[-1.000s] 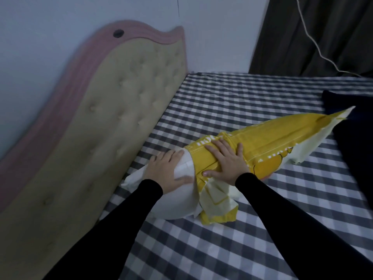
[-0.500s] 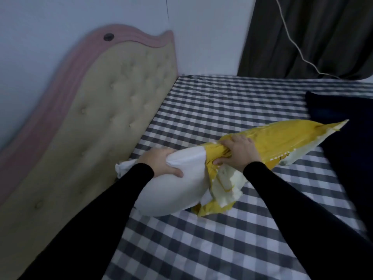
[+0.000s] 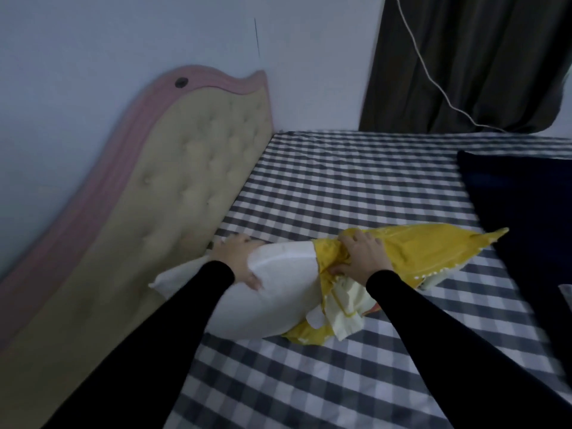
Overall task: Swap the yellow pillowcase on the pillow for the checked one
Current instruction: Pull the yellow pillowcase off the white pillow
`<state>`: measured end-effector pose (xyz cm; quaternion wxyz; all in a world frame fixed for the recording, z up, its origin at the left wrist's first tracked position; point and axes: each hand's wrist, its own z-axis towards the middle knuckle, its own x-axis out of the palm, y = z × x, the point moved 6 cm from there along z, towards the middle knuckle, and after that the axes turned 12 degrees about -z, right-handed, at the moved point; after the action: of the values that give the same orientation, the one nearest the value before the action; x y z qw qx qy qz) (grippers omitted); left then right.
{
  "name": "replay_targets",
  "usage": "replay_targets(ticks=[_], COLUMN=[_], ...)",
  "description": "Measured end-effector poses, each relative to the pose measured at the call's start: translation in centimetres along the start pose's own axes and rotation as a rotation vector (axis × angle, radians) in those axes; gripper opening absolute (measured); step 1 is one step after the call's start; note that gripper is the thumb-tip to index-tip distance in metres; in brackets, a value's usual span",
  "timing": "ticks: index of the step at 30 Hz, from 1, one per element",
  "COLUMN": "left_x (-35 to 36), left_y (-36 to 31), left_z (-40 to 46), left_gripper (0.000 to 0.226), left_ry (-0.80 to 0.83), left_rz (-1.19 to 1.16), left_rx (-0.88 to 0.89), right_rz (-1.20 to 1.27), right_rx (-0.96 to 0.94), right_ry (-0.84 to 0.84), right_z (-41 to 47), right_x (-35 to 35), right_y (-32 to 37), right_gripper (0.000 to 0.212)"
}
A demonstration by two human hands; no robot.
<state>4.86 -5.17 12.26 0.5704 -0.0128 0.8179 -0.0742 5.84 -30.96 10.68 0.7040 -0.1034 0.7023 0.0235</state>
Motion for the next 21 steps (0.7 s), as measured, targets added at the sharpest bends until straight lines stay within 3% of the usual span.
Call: replay_targets(ticks=[2, 5, 8, 10, 13, 17, 21], left_x=[2.6, 3.9, 3.5, 3.7, 4.2, 4.6, 4.8], left_y=[-2.5, -5.5, -6.6, -6.9, -6.7, -5.1, -4.2], left_z=[-0.1, -0.3, -0.2, 0.1, 1.0, 2.3, 3.8], left_gripper=[0.126, 0.121, 0.101, 0.093, 0.095, 0.103, 0.11], left_ry=[0.034, -0.155, -0.389, -0.454, -0.447, -0.378, -0.328], left_rz=[-0.011, 0.029, 0.031, 0.026, -0.016, -0.068, -0.083], left_rx=[0.038, 0.094, 0.123, 0.124, 0.149, 0.256, 0.204], right_rz=[-0.105, -0.228, -0.184, -0.123, -0.045, -0.026, 0.022], right_rx=[-0.013, -0.049, -0.104, -0.098, -0.061, 0.008, 0.057], right_ry=[-0.08, -0.25, -0.37, -0.339, -0.173, -0.196, -0.204], right_z=[-0.7, -2.0, -3.3, -3.4, -2.5, -1.0, 0.6], right_x=[-0.1, -0.1, 1.1, 2.2, 3.9, 4.5, 4.6], right_y=[0.8, 2.0, 2.4, 1.9, 0.9, -0.1, -0.6], right_gripper=[0.086, 0.096, 0.075, 0.057, 0.068, 0.081, 0.085])
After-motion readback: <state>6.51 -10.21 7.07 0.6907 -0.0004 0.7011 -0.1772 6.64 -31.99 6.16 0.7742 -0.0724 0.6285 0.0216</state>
